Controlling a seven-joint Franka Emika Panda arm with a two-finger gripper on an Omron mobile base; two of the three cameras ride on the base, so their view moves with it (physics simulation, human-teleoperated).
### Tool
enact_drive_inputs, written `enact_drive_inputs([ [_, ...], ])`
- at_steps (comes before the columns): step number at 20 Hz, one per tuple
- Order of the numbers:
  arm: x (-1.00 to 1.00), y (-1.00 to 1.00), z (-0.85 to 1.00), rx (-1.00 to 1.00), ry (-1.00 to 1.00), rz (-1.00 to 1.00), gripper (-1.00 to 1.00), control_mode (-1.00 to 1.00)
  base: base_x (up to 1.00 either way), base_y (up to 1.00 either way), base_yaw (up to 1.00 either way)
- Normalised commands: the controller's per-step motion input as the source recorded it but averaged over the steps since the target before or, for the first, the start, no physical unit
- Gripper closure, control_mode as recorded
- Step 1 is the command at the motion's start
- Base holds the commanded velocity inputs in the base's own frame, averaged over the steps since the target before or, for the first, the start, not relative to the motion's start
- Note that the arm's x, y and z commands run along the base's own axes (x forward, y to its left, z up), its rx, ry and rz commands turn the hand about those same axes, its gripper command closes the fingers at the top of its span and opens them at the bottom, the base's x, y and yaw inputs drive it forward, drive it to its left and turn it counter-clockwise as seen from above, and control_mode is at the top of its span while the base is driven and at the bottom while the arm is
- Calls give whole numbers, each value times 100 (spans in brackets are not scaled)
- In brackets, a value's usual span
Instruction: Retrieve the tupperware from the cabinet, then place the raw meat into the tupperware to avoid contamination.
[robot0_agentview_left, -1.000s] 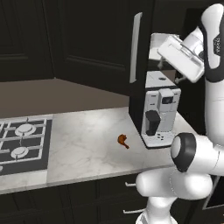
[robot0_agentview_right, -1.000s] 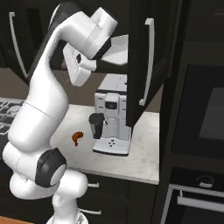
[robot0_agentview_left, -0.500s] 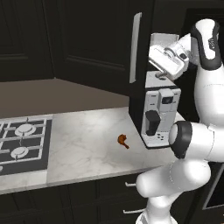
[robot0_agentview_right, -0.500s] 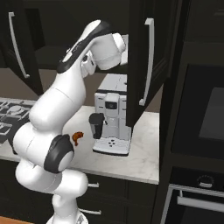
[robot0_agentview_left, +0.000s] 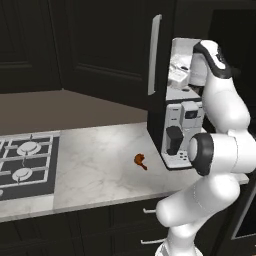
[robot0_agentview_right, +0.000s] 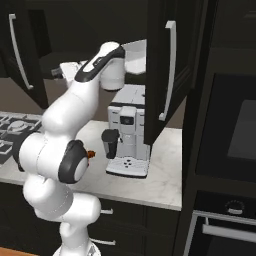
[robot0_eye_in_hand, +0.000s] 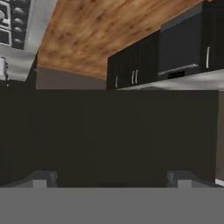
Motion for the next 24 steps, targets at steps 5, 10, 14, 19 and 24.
enact_drive_inputs([
  [5,0,70,-11,5,22,24,-100,-100,0,0,0],
  [10,-9,76,-11,1,7,11,-100,-100,0,0,0],
  [14,-14,74,-11,0,-1,-7,-100,-100,0,0,0],
  [19,-22,79,-8,0,-2,-15,-100,-100,0,0,0],
  [24,3,72,-8,-1,0,-20,-100,-100,0,0,0],
])
